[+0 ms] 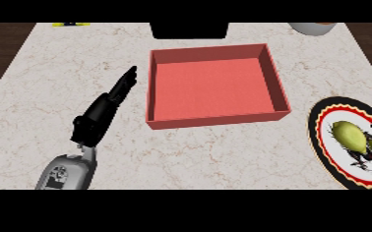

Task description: Pick the pear from the plate and place it in the cardboard box

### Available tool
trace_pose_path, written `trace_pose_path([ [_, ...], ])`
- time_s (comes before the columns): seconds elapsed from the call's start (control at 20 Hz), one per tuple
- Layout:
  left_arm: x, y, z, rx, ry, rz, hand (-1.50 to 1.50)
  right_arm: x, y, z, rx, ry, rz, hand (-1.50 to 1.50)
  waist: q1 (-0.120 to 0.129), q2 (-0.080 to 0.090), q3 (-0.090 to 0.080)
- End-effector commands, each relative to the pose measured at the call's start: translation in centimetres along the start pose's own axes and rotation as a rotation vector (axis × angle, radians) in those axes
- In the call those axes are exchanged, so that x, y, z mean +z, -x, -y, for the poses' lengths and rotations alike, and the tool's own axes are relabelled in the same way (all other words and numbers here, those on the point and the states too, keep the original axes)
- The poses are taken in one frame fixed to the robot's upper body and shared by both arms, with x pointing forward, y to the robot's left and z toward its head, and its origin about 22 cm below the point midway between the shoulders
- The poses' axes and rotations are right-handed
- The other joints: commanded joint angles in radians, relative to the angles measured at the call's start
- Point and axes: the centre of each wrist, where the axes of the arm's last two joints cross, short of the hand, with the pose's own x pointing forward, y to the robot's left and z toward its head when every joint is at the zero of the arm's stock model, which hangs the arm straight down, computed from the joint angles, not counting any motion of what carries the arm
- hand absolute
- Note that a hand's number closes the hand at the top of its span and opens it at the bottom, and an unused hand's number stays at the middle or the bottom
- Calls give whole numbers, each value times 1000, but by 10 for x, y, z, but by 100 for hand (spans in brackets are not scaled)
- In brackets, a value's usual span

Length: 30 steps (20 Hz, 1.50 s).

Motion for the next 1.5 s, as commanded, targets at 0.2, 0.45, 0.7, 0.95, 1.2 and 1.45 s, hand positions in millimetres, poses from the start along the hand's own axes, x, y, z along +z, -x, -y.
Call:
trace_pose_path([
  [0.2, -7, -4, 10, 3, -9, -3, 0, -3, 7, -11, 38, 2, -25, -150, -2, 0, 0],
  [0.45, 8, -7, 0, -8, 2, -16, 0, -9, 9, -32, 92, -22, -47, -150, 0, -1, 0],
  [0.7, -10, -5, 0, 0, -1, -14, 0, -29, 13, -38, 96, -30, -17, 150, 2, 0, 0],
  [0.95, -2, 2, 4, -14, -12, -21, 0, -26, 21, -31, 119, 40, 14, 150, 0, 0, 0],
  [1.2, -6, 3, 10, -2, 66, 7, 0, 8, -164, -92, 289, 205, 621, 150, 52, -15, -4],
  [1.45, -6, 4, 1, 4, 40, -10, 0, 74, -266, -141, 343, 395, 828, 150, 44, -12, -4],
])
